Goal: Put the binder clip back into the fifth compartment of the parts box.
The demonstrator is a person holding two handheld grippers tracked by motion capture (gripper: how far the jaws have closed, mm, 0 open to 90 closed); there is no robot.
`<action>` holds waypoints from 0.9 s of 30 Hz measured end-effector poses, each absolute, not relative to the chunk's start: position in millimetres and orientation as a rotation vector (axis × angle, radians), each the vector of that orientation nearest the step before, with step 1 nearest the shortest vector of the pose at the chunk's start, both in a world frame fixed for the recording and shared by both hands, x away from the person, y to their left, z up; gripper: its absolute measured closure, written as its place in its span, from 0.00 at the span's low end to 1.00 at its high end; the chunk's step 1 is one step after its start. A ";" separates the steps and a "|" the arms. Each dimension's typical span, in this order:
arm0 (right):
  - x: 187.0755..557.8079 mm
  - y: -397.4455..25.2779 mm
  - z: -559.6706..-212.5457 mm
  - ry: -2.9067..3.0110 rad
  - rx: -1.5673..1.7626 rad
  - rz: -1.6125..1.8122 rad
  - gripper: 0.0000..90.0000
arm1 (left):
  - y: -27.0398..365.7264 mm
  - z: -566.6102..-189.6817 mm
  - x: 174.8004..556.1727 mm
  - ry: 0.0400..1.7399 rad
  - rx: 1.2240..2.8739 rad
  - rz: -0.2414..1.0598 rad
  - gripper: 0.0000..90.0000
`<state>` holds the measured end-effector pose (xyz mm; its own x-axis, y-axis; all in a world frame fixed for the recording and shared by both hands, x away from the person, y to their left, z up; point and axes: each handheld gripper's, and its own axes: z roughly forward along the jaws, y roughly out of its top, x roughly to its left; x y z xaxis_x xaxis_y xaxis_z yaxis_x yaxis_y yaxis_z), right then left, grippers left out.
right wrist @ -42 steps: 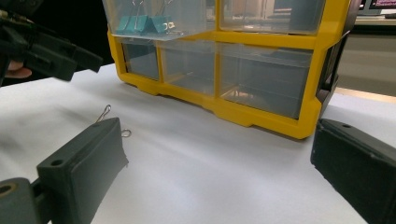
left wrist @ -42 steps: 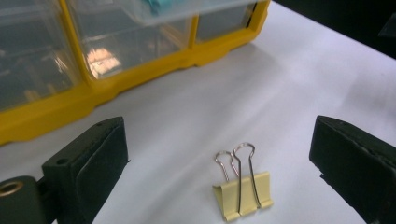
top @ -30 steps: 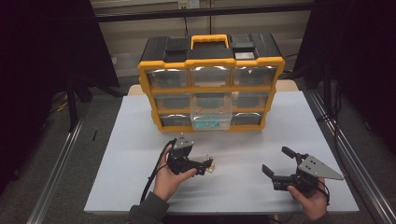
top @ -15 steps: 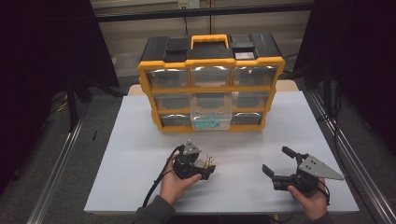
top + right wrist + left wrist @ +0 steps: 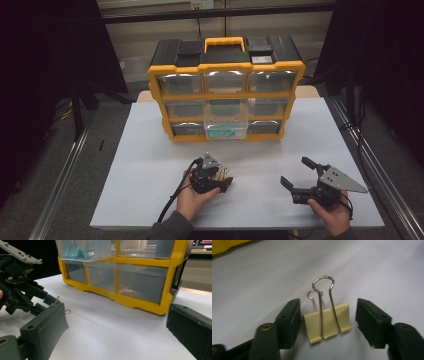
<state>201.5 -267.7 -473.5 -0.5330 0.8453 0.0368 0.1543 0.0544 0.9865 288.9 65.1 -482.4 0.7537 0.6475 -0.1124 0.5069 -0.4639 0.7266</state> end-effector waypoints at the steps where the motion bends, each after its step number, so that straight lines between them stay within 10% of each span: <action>1: 201.5 -267.7 -473.5 1.754 1.003 1.524 0.02 | 65.3 -482.4 288.6 0.866 2.155 0.240 0.48; 27: 201.4 -268.2 -472.9 1.755 1.002 1.526 0.02 | 84.3 -446.3 290.0 0.768 1.951 0.147 0.52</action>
<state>201.4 -268.2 -472.9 -0.5352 0.8439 0.0373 0.1545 0.0544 0.9865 290.0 84.3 -446.3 0.7918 0.5709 -0.2172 0.4505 -0.3058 0.8388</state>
